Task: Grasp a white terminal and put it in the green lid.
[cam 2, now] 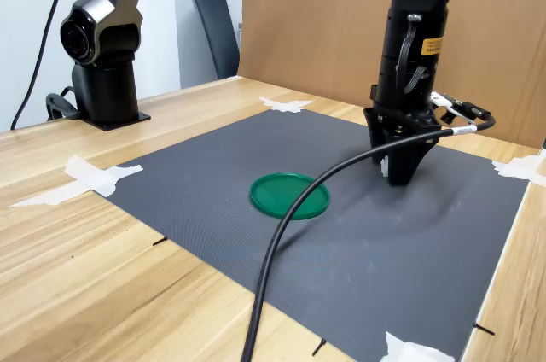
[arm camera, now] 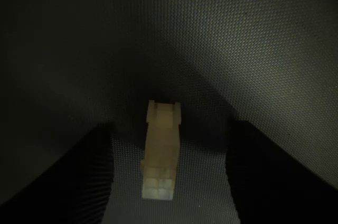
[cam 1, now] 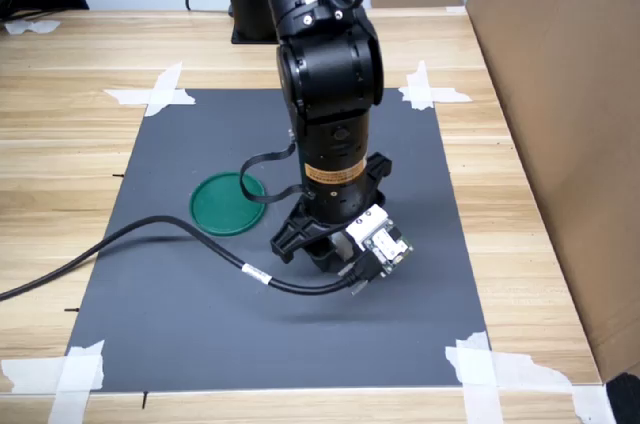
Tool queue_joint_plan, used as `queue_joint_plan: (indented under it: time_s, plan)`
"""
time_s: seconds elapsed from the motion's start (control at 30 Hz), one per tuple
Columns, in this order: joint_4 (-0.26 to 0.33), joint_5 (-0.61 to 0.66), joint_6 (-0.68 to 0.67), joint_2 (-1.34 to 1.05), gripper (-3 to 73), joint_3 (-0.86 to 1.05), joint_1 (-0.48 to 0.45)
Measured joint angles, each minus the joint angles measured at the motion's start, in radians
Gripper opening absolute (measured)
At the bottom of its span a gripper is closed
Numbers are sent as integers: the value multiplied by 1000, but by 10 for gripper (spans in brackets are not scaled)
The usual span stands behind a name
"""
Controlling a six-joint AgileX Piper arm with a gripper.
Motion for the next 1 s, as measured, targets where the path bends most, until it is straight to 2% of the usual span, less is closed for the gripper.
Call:
queue_joint_plan:
  time_s: [0.1,0.2,0.27,0.33,0.4,0.47,0.6,1.0]
  plan:
    - [0,0,0,0,520,0,0]
    - [5,1,0,0,439,0,0]
    - [5,1,0,0,411,0,0]
    - [6,0,0,0,345,0,0]
    - [8,-1,0,0,315,0,0]
    - [20,-1,0,0,229,0,0]
    - [43,-1,0,0,111,0,0]
    - [47,1,0,1,92,0,0]
